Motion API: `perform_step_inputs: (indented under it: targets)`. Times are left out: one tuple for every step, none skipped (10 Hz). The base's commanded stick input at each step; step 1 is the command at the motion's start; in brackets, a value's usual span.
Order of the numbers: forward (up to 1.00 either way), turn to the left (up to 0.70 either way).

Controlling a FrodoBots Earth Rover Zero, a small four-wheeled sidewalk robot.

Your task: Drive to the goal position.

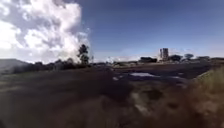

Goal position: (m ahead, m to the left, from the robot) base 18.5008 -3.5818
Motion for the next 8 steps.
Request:
perform_step_inputs:
  targets:
    - [0.5,0.0]
    - [0.5,0.0]
    - [0.5,0.0]
    - [0.5,0.0]
    - [0.5,0.0]
    - [0.5,0.0]
    - [0.5,0.0]
    - [0.5,0.0]
